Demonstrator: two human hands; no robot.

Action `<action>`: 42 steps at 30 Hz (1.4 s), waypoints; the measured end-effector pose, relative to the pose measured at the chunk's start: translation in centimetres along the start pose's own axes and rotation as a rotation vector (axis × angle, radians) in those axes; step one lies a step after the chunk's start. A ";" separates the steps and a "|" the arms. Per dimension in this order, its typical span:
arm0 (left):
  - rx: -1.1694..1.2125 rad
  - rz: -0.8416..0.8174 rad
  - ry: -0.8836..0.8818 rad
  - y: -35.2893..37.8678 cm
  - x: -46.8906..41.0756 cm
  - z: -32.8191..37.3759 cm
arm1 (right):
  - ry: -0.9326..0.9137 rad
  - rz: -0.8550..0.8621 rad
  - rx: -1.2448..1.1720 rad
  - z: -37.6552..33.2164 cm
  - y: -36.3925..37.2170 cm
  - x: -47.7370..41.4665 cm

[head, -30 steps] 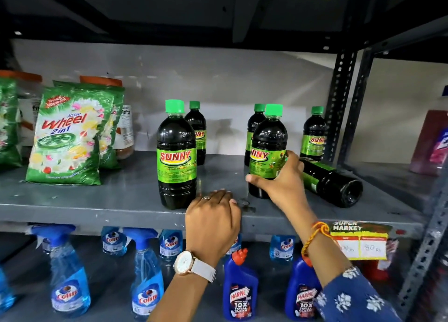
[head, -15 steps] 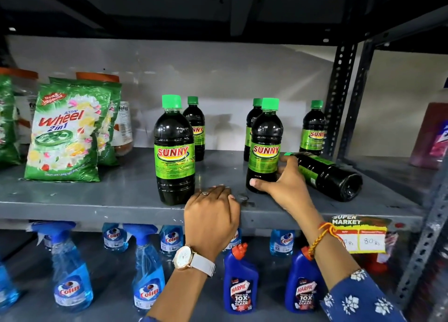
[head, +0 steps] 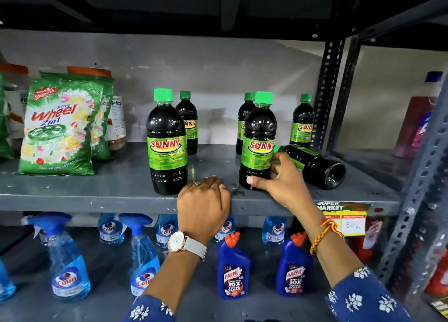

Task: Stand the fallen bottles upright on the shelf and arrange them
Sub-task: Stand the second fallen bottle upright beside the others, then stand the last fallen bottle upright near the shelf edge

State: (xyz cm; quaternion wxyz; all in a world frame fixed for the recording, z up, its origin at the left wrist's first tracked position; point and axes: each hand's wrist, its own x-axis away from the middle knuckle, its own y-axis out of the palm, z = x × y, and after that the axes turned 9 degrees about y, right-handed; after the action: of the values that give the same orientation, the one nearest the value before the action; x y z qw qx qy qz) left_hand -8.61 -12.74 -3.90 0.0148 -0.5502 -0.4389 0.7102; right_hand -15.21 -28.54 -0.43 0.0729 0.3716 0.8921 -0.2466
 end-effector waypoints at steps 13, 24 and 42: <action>-0.016 0.002 0.002 -0.5 0.1 0.2 | -0.046 -0.065 -0.040 0.2 -0.9 2.4; 0.339 0.218 -0.168 -1.1 0.9 1.0 | -0.054 0.087 -0.148 0.5 -3.2 4.4; 0.071 -0.230 0.158 3.6 -2.5 16.2 | 0.089 0.202 0.830 1.0 -8.5 -4.8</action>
State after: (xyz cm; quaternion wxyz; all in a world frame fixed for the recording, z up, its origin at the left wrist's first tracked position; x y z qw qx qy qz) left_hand -18.82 -26.07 -4.15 0.1500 -0.5494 -0.4713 0.6734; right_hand -17.79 -37.17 3.50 -0.0975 0.4651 0.6786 -0.5601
